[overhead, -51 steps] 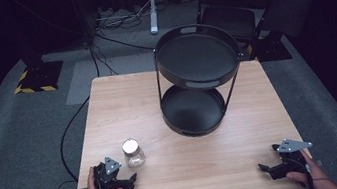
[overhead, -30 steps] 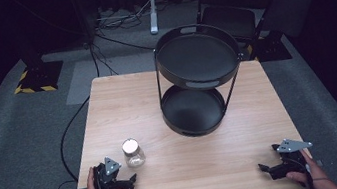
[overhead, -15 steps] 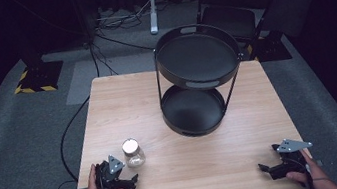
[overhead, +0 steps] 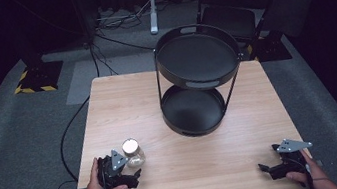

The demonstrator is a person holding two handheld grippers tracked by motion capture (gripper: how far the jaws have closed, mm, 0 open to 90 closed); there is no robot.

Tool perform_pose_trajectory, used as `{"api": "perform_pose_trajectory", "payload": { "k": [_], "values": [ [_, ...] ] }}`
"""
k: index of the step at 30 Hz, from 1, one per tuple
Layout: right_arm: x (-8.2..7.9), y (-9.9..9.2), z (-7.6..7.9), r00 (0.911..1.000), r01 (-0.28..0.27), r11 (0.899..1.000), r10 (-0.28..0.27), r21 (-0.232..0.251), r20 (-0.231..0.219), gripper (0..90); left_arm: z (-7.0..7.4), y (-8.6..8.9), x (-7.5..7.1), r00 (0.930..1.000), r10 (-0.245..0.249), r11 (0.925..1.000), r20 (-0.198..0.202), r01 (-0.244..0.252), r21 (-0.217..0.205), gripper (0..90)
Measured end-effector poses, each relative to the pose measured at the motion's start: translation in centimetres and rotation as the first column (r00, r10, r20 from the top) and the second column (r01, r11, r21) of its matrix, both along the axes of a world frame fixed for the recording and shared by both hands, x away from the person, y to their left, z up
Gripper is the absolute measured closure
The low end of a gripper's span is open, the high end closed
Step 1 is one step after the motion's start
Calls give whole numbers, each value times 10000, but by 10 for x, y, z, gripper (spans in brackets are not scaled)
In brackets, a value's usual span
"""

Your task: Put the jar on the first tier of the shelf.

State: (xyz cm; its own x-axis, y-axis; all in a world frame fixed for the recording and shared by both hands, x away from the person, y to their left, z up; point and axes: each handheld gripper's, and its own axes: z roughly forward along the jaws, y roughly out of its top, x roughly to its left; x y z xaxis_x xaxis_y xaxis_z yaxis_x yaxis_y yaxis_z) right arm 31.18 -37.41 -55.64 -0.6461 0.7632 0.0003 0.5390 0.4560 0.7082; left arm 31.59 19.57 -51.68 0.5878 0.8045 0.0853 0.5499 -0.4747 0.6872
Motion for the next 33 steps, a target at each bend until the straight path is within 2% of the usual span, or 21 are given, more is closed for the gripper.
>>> {"api": "perform_pose_trajectory", "payload": {
  "k": [7,9,33],
  "values": [
    [0,0,0,10000,2,10000,-2,0,-1,0,4,-3,6,9999,-146,9999,67,146,-64,15],
    [0,0,0,10000,-5,10000,5,3,-3,0,7,-4,8,9997,-186,9995,129,189,-234,14],
    [0,0,0,10000,-4,10000,4,5,1,0,19,-7,26,9981,-324,9940,517,376,-1024,39]
  ]
}}
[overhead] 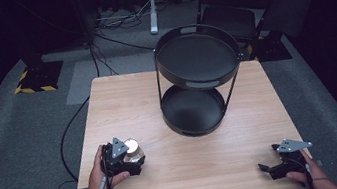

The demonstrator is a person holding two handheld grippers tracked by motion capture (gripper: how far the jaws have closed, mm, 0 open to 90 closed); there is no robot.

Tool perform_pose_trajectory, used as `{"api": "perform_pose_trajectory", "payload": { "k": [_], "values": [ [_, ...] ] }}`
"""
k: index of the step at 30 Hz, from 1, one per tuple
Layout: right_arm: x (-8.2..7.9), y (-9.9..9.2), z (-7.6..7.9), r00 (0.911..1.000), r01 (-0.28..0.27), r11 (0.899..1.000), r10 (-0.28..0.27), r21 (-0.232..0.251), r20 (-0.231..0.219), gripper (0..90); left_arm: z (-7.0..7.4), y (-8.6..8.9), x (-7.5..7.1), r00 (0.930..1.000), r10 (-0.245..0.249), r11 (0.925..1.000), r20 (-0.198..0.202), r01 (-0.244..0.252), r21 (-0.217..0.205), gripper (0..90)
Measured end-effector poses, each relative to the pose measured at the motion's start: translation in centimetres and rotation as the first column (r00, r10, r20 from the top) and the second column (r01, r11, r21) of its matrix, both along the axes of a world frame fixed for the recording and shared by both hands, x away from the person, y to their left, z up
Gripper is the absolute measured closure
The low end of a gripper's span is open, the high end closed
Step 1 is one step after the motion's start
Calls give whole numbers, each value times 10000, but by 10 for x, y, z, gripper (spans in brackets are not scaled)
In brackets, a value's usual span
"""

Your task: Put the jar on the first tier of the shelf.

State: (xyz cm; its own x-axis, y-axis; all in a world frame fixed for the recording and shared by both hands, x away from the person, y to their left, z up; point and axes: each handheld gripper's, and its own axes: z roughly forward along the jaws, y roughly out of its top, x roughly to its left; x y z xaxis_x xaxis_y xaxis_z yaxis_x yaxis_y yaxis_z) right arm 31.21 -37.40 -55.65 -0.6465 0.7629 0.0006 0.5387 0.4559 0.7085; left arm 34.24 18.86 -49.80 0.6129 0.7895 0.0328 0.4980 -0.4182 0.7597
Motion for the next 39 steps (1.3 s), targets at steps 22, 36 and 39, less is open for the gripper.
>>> {"api": "perform_pose_trajectory", "payload": {
  "k": [22,36,39],
  "values": [
    [0,0,0,10000,-1,10000,1,1,0,0,4,-1,4,9985,86,9951,544,-32,-988,321],
    [0,0,0,10000,-2,10000,2,0,0,0,6,0,3,9966,327,9931,755,-239,-1152,389],
    [0,0,0,10000,-2,10000,2,0,0,0,7,-1,4,9965,409,9934,735,-327,-1100,390]
  ]
}}
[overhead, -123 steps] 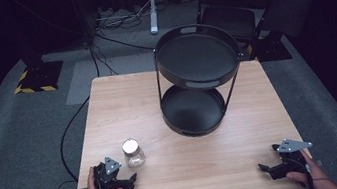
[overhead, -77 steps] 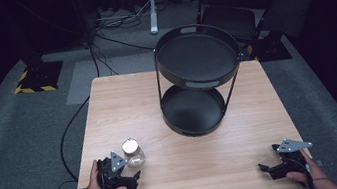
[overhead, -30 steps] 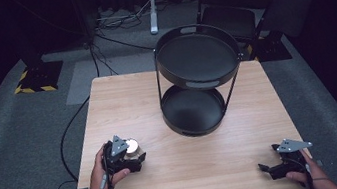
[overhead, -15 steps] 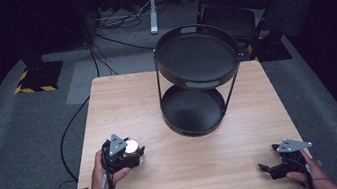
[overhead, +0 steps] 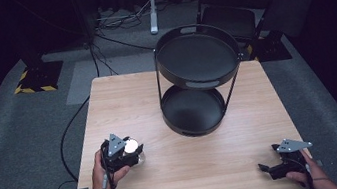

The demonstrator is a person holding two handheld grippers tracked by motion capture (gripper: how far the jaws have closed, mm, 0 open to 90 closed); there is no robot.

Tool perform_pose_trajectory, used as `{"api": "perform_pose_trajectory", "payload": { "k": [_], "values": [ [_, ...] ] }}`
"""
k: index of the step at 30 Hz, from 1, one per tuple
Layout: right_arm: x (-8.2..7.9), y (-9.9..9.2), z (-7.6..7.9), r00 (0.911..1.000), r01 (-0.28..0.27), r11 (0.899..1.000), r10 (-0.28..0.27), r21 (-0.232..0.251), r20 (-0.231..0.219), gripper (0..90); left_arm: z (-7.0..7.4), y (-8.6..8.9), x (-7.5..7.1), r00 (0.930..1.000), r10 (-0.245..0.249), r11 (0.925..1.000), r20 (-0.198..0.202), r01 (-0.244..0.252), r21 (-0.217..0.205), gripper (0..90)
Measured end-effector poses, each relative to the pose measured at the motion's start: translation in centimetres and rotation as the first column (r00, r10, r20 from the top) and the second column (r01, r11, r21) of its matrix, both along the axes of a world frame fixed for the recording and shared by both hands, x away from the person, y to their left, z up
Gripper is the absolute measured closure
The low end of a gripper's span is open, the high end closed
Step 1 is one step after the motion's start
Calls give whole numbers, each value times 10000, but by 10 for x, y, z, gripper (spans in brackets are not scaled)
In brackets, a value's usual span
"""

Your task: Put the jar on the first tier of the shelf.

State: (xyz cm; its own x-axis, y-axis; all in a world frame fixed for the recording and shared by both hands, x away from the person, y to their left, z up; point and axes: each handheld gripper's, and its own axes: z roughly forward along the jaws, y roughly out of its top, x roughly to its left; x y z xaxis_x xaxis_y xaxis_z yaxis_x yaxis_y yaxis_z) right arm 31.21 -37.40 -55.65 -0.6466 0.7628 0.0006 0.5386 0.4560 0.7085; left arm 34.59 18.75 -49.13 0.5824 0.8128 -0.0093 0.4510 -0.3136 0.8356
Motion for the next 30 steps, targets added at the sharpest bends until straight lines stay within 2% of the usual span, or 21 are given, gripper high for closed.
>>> {"api": "perform_pose_trajectory", "payload": {
  "k": [6,7,19,30],
  "values": [
    [0,0,0,10000,1,10000,-1,0,1,0,2,-1,0,9999,104,9999,-29,-103,138,391],
    [0,0,0,10000,0,10000,0,1,-1,0,3,-1,0,9999,163,9999,-8,-163,40,390],
    [0,0,0,10000,1,10000,-1,1,1,0,20,-12,2,9999,-94,10000,71,95,-25,391],
    [0,0,0,10000,1,10000,-1,1,-1,0,35,-28,15,9991,-389,9992,140,390,-49,391]
  ]
}}
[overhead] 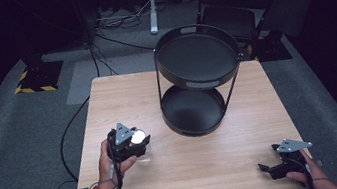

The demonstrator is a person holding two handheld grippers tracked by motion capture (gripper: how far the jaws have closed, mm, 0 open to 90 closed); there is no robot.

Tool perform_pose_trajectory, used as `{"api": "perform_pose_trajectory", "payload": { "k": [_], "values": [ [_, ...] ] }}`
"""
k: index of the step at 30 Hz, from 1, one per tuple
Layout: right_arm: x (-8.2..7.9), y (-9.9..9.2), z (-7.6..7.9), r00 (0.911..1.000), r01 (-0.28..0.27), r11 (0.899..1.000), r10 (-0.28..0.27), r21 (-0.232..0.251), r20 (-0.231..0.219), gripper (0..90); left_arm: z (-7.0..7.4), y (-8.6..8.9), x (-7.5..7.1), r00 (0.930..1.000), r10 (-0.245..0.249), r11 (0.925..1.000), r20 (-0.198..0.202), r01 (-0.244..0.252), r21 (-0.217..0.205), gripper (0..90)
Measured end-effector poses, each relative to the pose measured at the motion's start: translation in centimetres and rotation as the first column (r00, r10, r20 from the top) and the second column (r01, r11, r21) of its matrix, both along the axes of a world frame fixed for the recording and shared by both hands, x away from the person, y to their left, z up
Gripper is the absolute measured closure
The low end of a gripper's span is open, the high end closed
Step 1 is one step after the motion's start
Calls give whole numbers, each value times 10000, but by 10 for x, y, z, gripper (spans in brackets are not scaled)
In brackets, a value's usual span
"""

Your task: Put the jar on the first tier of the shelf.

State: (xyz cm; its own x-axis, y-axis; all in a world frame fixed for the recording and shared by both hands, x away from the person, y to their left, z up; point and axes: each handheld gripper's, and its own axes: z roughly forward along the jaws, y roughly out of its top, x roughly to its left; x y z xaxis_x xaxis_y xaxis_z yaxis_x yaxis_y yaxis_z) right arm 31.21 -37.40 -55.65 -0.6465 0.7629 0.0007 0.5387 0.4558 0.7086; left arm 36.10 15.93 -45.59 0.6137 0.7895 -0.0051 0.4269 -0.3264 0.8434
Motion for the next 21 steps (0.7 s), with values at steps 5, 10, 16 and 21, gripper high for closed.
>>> {"api": "perform_pose_trajectory", "payload": {
  "k": [5,10,16,21],
  "values": [
    [0,0,0,10000,0,10000,0,-1,0,0,8,-10,6,9999,-8,9996,141,12,-272,391],
    [0,0,0,10000,-1,10000,1,-2,2,0,13,-26,13,9996,-244,9989,159,250,-404,391],
    [0,0,0,10000,0,10000,0,-2,0,0,16,-46,23,9985,-523,9971,153,531,-540,391],
    [0,0,0,10000,-1,10000,1,-2,1,0,18,-65,31,9965,-832,9955,110,836,-452,391]
  ]
}}
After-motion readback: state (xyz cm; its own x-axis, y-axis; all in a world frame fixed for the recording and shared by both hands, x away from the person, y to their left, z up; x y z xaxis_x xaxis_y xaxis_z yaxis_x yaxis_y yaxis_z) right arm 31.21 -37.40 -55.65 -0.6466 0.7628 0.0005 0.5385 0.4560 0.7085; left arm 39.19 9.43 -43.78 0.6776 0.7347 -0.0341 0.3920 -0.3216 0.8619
